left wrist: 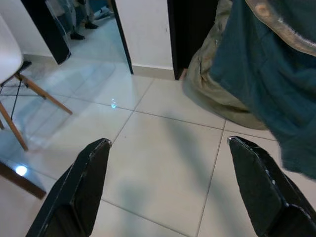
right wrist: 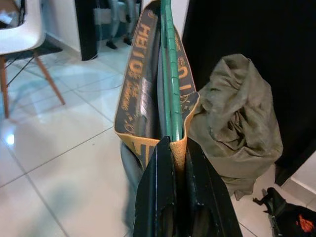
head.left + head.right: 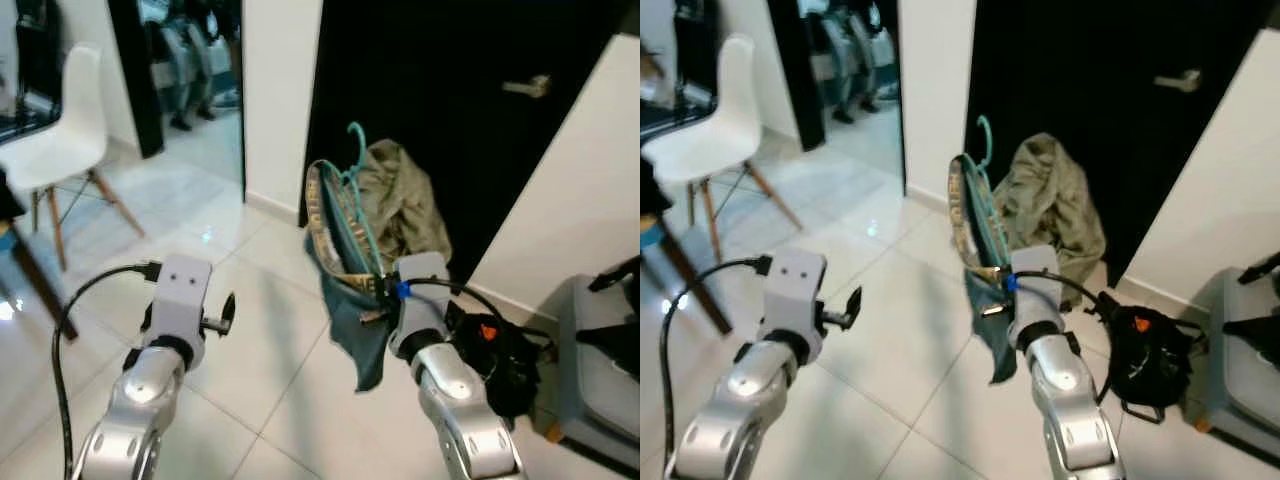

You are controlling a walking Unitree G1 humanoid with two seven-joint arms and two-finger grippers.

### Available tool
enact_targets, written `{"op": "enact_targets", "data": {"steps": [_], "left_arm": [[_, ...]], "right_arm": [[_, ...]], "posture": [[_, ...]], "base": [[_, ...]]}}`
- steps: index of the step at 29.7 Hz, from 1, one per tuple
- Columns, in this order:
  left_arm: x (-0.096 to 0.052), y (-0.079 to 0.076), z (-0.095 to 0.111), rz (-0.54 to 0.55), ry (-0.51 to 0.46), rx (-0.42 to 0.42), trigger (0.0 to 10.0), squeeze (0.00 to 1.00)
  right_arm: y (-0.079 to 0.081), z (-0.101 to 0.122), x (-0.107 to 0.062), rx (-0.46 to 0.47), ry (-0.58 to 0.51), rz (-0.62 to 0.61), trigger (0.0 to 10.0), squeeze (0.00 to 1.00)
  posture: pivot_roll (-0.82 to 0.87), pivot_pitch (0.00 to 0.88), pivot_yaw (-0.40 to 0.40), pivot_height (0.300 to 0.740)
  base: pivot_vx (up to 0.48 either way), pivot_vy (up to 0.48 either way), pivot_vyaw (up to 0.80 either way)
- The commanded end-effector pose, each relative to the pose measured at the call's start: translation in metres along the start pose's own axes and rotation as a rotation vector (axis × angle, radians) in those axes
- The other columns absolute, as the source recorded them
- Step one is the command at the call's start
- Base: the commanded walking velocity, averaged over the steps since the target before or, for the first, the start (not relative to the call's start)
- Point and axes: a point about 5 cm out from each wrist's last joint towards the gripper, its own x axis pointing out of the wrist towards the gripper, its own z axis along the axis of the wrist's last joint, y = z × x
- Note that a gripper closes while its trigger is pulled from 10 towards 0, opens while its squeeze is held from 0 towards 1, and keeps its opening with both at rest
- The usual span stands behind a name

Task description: Hang hanger

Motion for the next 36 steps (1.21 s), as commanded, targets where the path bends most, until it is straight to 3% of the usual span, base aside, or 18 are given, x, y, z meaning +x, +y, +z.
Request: {"op": "enact_targets", "data": {"steps": [1,12,29,36], "left_arm": [[0.0003,-0.0053,-0.0050,-0.016,0.022,-0.008,10.0,0.00],[-0.0001,-0.0060,-0.0060,-0.017,0.023,-0.010,10.0,0.00],[0.0008,-0.0073,-0.0062,-0.025,0.022,-0.005,10.0,0.00],[-0.0006,-0.0137,-0.0057,-0.059,0.021,-0.008,10.0,0.00]], "right_arm": [[-0.0035,-0.0018,-0.0010,-0.002,0.003,-0.011,10.0,0.00],[-0.0046,-0.0017,-0.0005,-0.002,0.002,-0.015,10.0,0.00],[-0.0059,-0.0010,0.0014,-0.007,-0.003,-0.023,10.0,0.00],[-0.0067,-0.0006,0.0014,-0.007,-0.008,-0.028,10.0,0.00]], "posture": [[-0.05,0.178,-0.067,0.740],[-0.05,0.186,-0.068,0.740],[-0.05,0.192,-0.069,0.740],[-0.05,0.193,-0.069,0.740]], "base": [[0.480,0.000,-0.80],[0.480,0.000,-0.72],[0.480,0.000,0.00],[0.131,0.000,0.00]]}}
